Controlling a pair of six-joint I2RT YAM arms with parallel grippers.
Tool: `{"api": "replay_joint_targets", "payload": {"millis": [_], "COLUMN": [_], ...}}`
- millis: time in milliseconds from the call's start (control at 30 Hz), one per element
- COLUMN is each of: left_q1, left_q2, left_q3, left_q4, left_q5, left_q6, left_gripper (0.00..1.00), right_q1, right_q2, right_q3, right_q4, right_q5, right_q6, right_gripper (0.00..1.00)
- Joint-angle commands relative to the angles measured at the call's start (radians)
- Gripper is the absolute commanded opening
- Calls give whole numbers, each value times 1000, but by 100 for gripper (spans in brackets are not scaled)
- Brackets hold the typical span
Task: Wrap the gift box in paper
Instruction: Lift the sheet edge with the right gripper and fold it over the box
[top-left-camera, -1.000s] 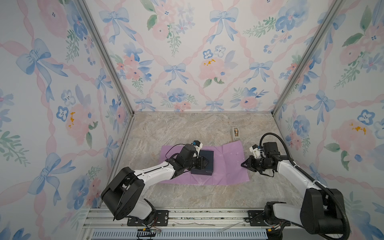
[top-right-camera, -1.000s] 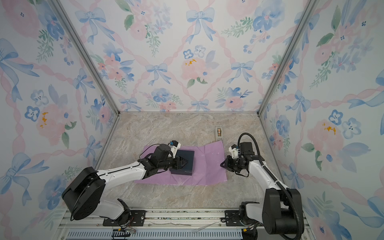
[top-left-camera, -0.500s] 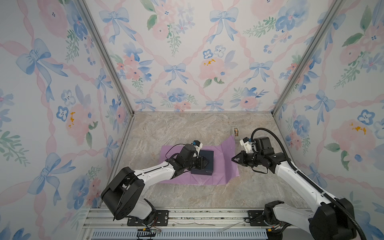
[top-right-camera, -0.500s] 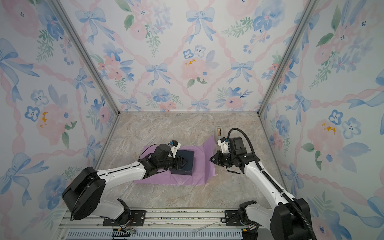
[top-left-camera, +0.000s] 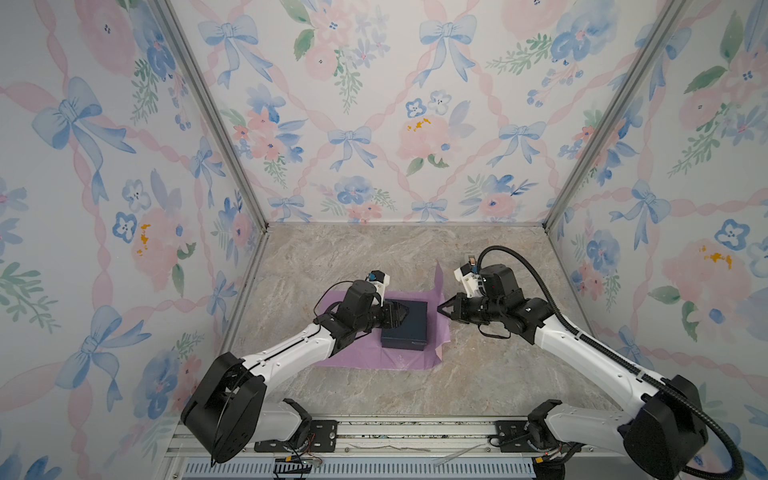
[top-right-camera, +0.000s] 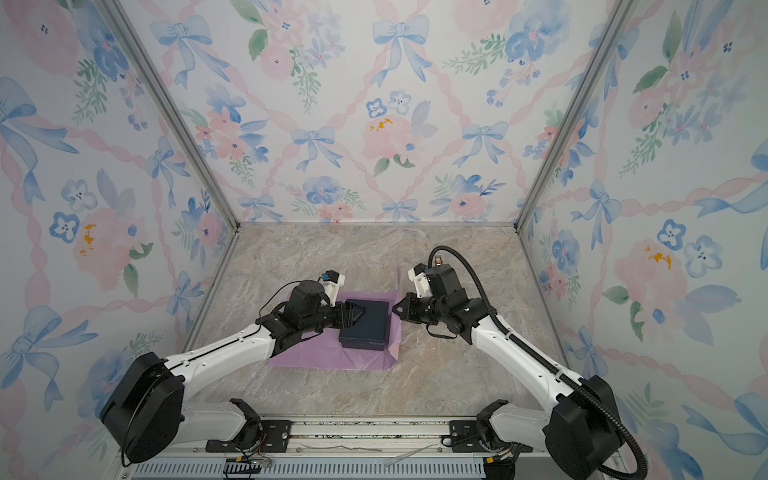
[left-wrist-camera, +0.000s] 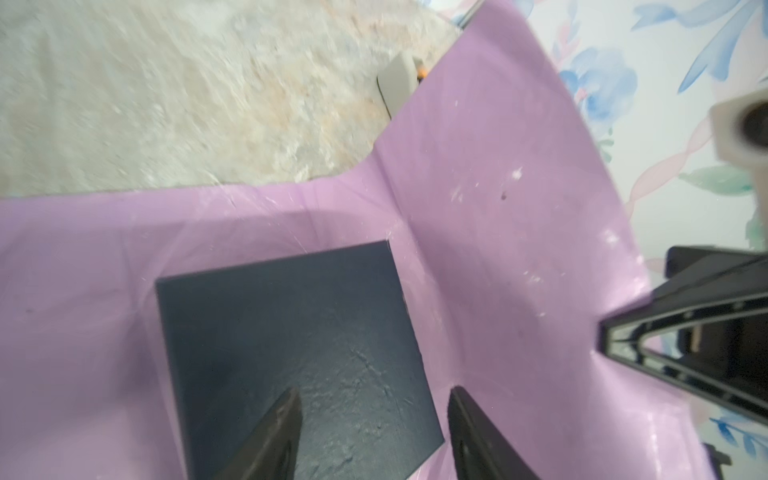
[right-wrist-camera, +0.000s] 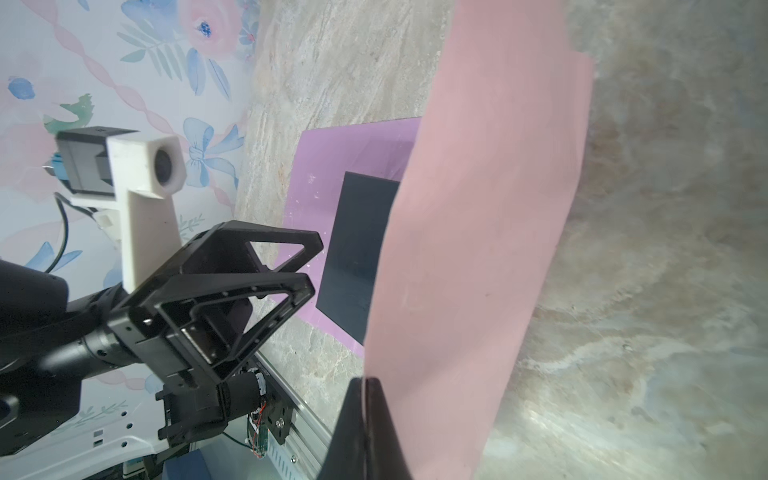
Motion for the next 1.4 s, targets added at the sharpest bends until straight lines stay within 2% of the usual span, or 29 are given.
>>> {"api": "replay_joint_targets", "payload": {"millis": [0, 167, 467, 1067, 1300, 1367], "left_q1": [45, 110, 165, 215, 215, 216], "left_q2": [-69, -126, -155, -150, -115, -101], "left_q3": [-24, -46, -59, -67, -83, -88], "left_q4": [-34, -69, -81, -75, -38, -26], "left_q5": [-11, 3, 32, 90, 118, 123], "left_q6": [-8, 10, 14, 6, -8, -9], "left_gripper": [59, 59, 60, 62, 62, 62], "right_q1": [45, 110, 195, 246, 245, 246], "right_q2": [38, 120, 272, 502, 546, 556], "right_q3": [47, 92, 169, 212, 177, 166], "right_q4": [53, 97, 158, 254, 299, 320], "right_q5": [54, 72, 74, 8, -26, -33], "right_q6": [38, 54, 60, 85, 104, 115], "right_gripper": [0, 0, 0, 1, 25, 28]}}
